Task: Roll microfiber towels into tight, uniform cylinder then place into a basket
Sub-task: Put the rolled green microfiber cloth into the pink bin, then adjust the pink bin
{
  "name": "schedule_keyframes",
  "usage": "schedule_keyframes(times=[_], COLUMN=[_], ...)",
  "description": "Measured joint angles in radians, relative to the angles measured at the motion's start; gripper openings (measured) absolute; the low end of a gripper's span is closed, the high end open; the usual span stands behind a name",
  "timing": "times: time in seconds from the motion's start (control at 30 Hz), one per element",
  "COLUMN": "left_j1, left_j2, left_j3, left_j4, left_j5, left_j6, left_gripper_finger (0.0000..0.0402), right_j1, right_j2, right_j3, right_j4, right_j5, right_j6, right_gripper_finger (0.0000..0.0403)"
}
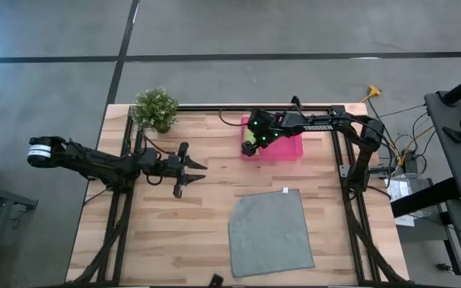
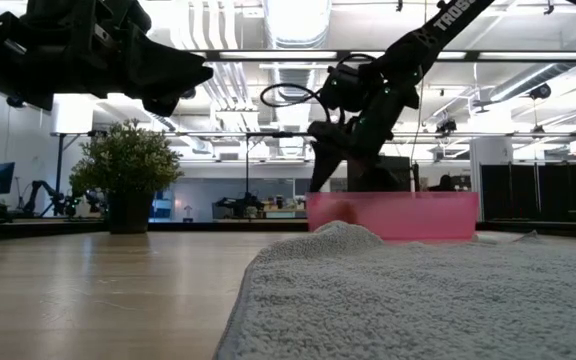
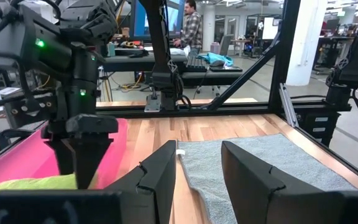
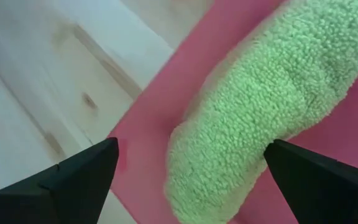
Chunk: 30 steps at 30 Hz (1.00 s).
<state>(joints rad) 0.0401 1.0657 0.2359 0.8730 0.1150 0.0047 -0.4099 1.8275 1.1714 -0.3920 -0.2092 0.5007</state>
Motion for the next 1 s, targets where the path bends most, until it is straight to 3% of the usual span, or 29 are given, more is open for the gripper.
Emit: schedule_keyframes(times=[0.17, 0.63, 0.87, 1.0], left_j1=[0.0, 0.0, 0.0, 0.001], left_j2=[0.0, 0.0, 0.0, 0.0], left_j3=[0.0, 0.0, 0.002, 0.007], left_j4=[0.0, 0.0, 0.0, 0.0], left_j5=[0.0, 0.0, 0.0, 0.0], left_j6=[0.0, 0.0, 0.0, 0.001], left_gripper_finger=[0.0114, 0.0114, 0.0114, 0.0114], right_j1=[0.0, 0.0, 0.01, 0.099], right_j2=[0.0, -0.042, -0.182, -0.252], right_j3=[-0.003, 0.004, 0.028, 0.03], right_j4=[0.041, -0.106, -0.229, -0.138], right_j5=[0.0, 0.004, 0.165, 0.216], right_j6=[-0.001, -0.045, -0.108, -0.142], right_gripper_finger=[0.0395, 0.0395, 0.0395, 0.0393])
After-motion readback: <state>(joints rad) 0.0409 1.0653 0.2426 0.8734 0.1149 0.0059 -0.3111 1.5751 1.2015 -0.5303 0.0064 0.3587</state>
